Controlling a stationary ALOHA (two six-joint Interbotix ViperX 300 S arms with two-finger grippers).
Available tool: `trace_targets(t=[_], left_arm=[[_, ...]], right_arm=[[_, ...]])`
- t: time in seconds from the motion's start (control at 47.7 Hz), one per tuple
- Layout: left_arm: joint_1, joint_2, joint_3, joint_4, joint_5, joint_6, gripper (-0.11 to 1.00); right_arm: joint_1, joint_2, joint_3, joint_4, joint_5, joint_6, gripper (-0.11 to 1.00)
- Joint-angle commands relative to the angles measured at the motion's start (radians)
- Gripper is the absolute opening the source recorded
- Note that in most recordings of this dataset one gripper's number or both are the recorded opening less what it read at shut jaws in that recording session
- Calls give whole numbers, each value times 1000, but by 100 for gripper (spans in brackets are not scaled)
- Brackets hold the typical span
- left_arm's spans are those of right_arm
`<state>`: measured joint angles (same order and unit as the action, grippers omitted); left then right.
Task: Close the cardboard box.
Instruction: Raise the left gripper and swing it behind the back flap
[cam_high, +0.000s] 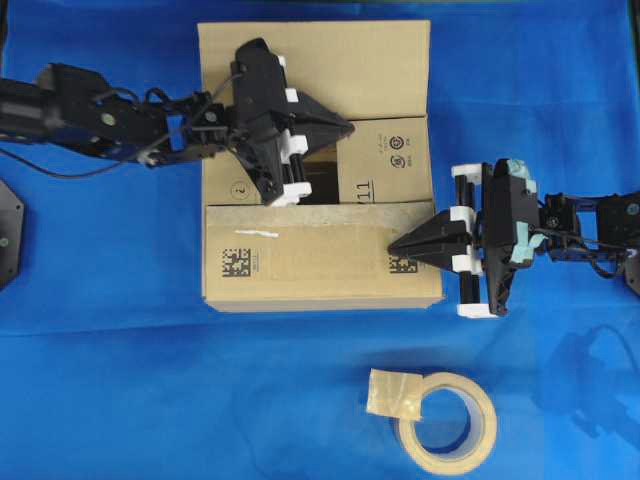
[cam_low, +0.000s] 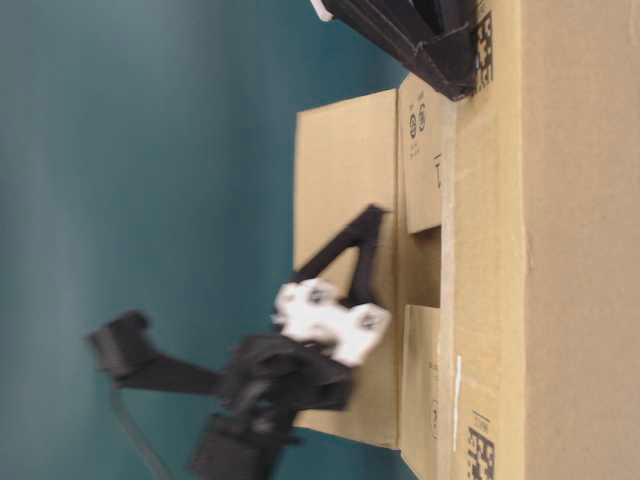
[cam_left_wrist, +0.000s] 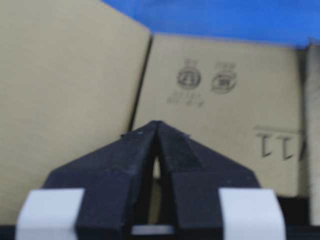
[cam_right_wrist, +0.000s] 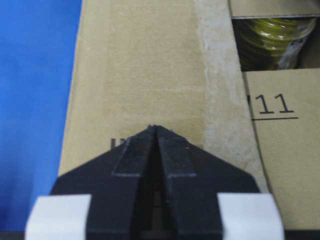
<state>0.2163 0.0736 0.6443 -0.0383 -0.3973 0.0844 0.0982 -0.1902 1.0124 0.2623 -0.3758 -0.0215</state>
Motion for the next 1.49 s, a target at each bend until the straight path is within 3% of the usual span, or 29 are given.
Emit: trace_targets(t=[0.0, 0.21, 0.42, 0.881, 1.175, 1.469], left_arm=[[14, -84, -32, -2, 58, 3, 0], [80, -170, -84, 0, 213, 21, 0], [160, -173, -190, 0, 377, 135, 0], [291, -32, -485, 6, 867, 150, 0], [291, 34, -532, 6, 1009, 149, 0], [264, 37, -534, 6, 1040, 147, 0]], right_arm=[[-5, 0, -9, 3, 0, -2, 0], [-5, -2, -9, 3, 0, -2, 0], [-5, -2, -9, 3, 0, -2, 0], [-5, 0, -11, 3, -5, -8, 0], [-5, 2, -11, 2, -5, -11, 0], [-5, 2, -12, 3, -5, -12, 0]])
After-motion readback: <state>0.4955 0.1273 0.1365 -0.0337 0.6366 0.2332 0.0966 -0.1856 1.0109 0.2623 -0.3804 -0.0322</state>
